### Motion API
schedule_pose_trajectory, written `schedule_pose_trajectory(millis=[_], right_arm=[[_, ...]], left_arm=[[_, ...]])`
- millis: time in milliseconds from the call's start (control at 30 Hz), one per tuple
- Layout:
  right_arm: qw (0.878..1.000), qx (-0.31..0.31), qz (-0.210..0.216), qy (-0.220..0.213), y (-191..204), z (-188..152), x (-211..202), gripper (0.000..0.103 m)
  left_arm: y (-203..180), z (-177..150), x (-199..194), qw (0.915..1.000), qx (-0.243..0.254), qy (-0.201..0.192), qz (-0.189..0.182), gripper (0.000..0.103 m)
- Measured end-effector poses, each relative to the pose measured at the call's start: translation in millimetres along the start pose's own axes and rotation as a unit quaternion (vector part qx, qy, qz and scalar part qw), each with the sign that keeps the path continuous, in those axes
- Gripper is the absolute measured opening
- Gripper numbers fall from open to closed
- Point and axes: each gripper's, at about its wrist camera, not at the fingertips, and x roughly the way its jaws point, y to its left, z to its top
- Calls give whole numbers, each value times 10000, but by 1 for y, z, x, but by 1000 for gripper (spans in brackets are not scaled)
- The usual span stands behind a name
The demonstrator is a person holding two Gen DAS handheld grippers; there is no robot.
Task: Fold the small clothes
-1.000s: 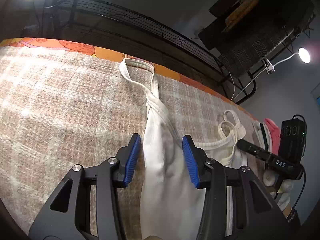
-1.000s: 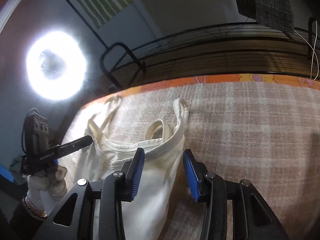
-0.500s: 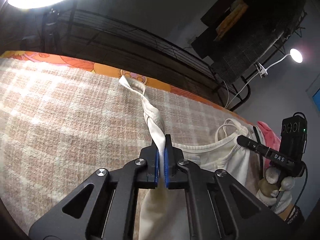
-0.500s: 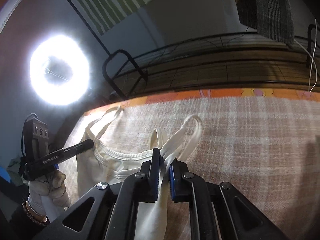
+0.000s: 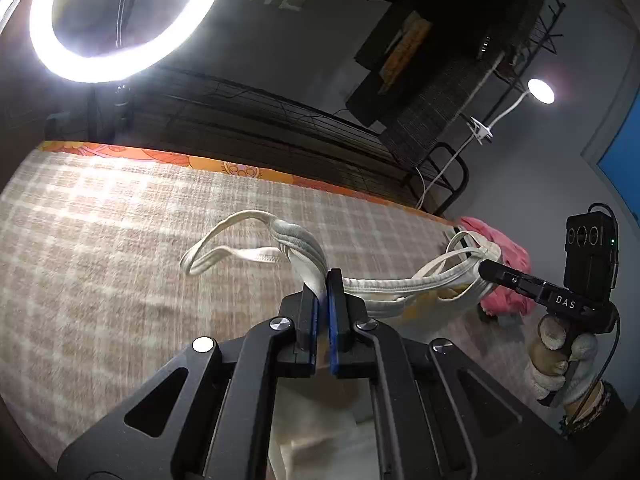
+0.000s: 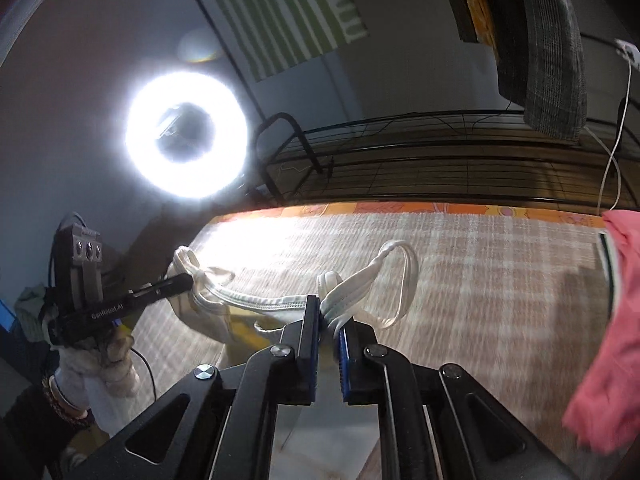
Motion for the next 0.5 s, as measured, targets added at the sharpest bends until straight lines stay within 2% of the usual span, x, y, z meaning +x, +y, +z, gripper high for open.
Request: schedule_pose_trajectory(millis=[200,500], right_arm=[[9999,-126,-49,98,31,-41,-35,5],[9994,9,-180,286,46,-117,-47,6]], left_arm=[[-20,-45,-40,9998,178,28,115,2],[-17,-126,-54,9991,1,316,271,2]])
